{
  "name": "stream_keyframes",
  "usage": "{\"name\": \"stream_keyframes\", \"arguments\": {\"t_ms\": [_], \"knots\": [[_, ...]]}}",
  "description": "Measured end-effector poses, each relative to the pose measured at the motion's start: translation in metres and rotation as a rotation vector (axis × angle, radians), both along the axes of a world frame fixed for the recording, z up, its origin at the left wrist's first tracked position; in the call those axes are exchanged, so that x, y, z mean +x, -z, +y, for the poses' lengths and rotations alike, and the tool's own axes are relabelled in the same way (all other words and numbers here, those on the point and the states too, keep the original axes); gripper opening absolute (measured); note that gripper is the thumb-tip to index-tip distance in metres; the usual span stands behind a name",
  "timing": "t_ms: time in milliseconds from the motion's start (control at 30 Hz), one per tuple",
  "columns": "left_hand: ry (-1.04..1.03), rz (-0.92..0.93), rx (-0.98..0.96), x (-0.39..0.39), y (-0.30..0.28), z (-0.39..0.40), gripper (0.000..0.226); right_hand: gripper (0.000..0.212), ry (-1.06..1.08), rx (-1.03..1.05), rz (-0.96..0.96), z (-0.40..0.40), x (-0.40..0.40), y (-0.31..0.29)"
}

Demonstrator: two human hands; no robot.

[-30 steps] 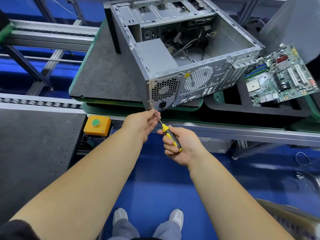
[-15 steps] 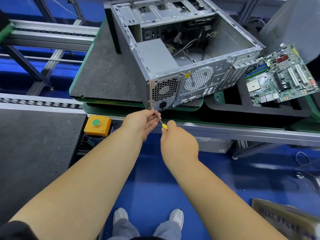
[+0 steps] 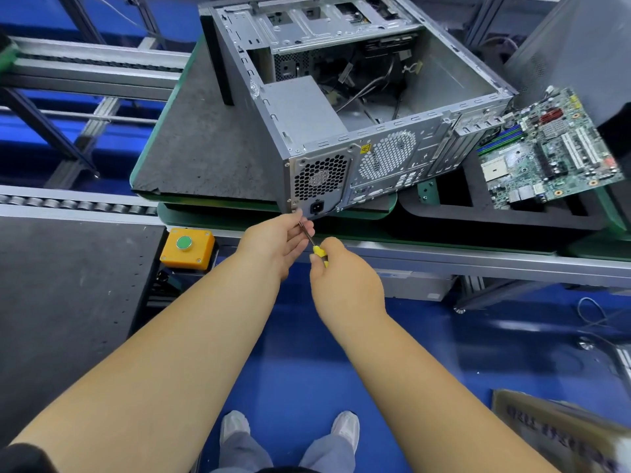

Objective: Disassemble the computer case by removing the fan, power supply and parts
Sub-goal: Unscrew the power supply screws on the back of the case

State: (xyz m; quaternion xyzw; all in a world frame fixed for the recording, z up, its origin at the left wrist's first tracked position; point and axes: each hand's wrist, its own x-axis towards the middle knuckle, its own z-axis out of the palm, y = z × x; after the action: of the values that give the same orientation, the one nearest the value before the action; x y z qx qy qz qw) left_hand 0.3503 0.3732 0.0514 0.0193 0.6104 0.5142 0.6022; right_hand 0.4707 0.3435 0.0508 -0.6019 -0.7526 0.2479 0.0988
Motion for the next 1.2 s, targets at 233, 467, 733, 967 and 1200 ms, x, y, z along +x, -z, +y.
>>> {"name": "stream_keyframes", "arguments": {"t_ms": [233, 467, 733, 967, 1200], "knots": [[-0.019, 0.095, -0.058, 0.004, 0.004, 0.006, 0.019, 0.021, 0.378, -0.778, 0.85, 0.014, 0.011, 0.001], [0.008, 0.085, -0.074, 0.0, 0.006, 0.006, 0.02, 0.044, 0.43, -1.318, 1.331, 0.015, 0.015, 0.004], [0.017, 0.11, -0.042, 0.0, 0.001, 0.004, 0.018, 0.037, 0.393, -0.862, 0.788, 0.017, 0.004, -0.005], [0.006, 0.096, -0.022, 0.001, -0.001, 0.002, 0.014, 0.018, 0.021, -0.079, -0.025, 0.006, 0.003, 0.0], [-0.009, 0.082, -0.02, 0.004, -0.002, 0.003, 0.015, 0.016, -0.076, 0.173, -0.227, 0.003, -0.003, 0.006]]}}
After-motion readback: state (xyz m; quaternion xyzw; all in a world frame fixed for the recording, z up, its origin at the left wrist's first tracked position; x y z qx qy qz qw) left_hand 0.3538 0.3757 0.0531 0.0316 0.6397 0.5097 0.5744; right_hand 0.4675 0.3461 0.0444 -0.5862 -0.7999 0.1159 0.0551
